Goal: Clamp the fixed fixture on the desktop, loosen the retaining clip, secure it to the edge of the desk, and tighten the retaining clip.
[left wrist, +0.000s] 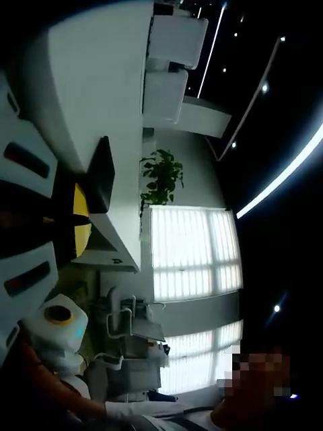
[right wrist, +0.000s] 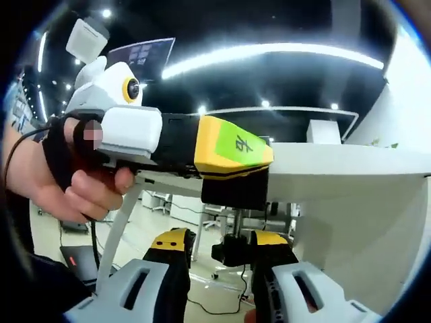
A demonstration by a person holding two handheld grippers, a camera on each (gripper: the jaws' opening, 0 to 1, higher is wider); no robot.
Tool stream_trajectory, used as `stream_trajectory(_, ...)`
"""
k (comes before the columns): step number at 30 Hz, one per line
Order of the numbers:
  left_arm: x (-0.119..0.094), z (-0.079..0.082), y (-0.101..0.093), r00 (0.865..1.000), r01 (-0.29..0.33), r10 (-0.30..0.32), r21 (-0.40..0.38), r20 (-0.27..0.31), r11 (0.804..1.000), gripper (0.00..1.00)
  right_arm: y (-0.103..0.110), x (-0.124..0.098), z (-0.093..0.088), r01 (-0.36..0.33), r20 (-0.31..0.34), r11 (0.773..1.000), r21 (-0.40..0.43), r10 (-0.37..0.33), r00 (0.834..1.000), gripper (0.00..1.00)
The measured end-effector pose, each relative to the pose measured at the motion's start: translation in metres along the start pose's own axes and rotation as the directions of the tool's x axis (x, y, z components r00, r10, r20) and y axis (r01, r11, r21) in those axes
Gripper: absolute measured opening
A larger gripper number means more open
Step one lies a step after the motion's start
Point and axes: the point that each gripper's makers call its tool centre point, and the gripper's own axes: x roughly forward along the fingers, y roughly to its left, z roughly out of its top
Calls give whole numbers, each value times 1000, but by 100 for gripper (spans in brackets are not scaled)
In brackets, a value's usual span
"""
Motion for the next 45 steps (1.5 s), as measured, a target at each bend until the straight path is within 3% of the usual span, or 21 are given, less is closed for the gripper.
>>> stream_trajectory(12,0,1,-2,1000,5,-5,-4,1,1000,1,-14,1,-1,35,4,999,1,-35,999,16)
stream_trajectory(19,-1,1,2,1000,5,-5,-6,6,1000,1,-24,-1,-5,71,-6,994,82,-71,997,23)
stream_trajectory(40,-1,1,-1,1000,0,0,-7,13,1000,1,-15,-2,-4,54,-13,997,48,-54,998,23)
stream_trajectory(45,-1,1,-1,1000,-2,2,-9,16,1000,1,-9,-1,-16,33,-60,999,37,-31,998,31)
